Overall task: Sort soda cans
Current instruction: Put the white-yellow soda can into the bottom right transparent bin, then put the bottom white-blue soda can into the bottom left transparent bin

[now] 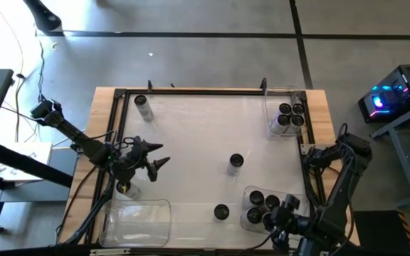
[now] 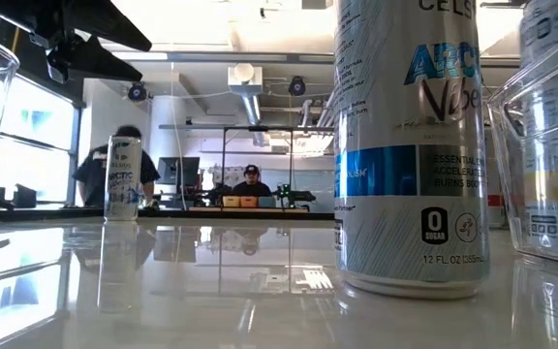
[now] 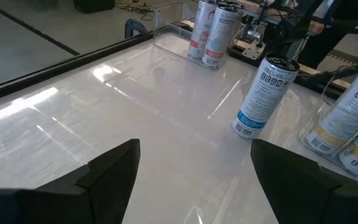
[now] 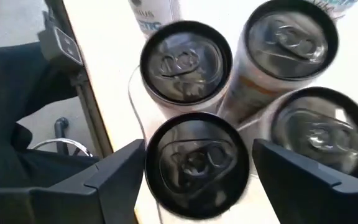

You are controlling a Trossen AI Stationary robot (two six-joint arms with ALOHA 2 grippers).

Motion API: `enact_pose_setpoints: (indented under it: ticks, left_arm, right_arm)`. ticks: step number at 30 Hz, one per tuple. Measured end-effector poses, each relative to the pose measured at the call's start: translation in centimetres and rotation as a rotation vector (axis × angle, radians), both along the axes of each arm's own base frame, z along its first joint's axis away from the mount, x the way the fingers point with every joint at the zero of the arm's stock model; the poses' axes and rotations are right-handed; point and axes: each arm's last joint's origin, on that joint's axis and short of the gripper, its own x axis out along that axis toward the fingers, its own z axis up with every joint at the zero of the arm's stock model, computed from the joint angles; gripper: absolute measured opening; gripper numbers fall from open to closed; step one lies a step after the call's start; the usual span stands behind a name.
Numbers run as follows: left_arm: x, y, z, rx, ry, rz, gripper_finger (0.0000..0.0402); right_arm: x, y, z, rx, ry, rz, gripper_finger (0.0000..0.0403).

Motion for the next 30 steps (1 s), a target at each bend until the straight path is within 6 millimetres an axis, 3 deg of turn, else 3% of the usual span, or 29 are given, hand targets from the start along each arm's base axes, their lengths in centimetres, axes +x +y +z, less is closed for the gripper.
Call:
enact_pose_setpoints:
  ticks: [8, 12, 14, 23, 30]
  left_arm:
    - [0.0, 0.0, 0.0, 0.010, 0.006, -0.006, 0.0300]
    - [0.2, -0.2, 0.3, 0.033, 0.003, -0.047, 0.0300]
    - [0.4, -0.4, 0.6, 0.049, -0.010, -0.076, 0.0300]
    - [1.2, -1.1, 2.5, 0.154, -0.093, -0.248, 0.0300]
    - [1.3, -1.2, 2.2, 0.164, -0.075, -0.252, 0.0300]
  right_arm:
    - [0.2, 0.2, 4.7, 0.029, -0.077, 0.036, 0.0293]
    - [1.1, 0.1, 6.6, -0.106, -0.274, 0.088, 0.0293]
    - [2.3, -0.4, 6.9, -0.154, -0.283, 0.131, 0.0293]
    - [11.6, -4.7, 4.6, -0.090, -0.202, 0.449, 0.0293]
    - [15.3, -9.3, 2.7, 0.000, -0.152, 0.463, 0.0293]
